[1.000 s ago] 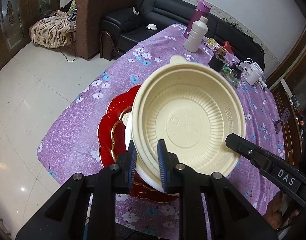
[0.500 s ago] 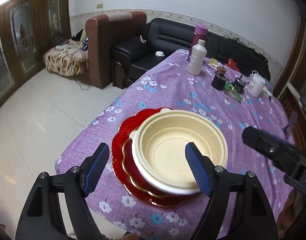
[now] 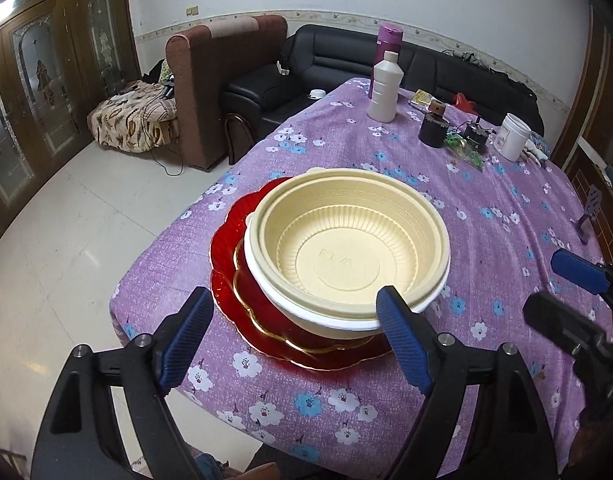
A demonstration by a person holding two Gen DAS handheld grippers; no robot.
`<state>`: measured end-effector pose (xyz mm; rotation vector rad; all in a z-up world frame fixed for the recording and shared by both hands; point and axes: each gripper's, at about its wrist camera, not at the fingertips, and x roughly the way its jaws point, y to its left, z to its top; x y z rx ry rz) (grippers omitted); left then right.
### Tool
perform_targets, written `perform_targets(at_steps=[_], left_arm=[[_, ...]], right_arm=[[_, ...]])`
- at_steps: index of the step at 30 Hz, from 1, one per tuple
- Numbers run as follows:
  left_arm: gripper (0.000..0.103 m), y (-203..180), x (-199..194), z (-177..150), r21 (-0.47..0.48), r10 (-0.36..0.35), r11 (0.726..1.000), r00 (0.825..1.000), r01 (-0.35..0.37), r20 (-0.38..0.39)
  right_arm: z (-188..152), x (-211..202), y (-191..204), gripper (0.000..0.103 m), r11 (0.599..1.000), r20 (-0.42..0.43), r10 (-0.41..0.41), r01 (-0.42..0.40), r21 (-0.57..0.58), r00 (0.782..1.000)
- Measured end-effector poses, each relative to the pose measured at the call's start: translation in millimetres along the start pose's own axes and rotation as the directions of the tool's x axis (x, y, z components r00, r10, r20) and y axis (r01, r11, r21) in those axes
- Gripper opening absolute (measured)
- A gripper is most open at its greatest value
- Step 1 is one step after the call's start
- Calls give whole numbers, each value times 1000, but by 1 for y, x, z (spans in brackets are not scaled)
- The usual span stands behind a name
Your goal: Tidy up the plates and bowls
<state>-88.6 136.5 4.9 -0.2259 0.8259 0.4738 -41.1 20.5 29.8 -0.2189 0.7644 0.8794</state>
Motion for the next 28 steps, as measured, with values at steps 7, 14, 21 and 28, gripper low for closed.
perform_targets(at_steps=[7, 14, 21, 28], left_arm=[[84, 8, 2, -1, -45, -16, 999, 1000, 16, -12], [95, 4, 6, 1, -14, -32, 999, 999, 32, -19], [103, 2, 9, 2, 12, -31, 999, 999, 31, -13], [103, 2, 9, 4, 18, -14, 1000, 1000, 14, 8]], right_arm=[[-3, 4, 15, 80, 996, -7, 6, -7, -85, 1000], [-2, 12, 22, 80, 992, -23, 7, -10, -129, 1000], [1, 18, 21, 80, 990, -31, 7, -12, -138, 999], [2, 19, 19, 80, 990, -34, 11, -16, -142, 999]])
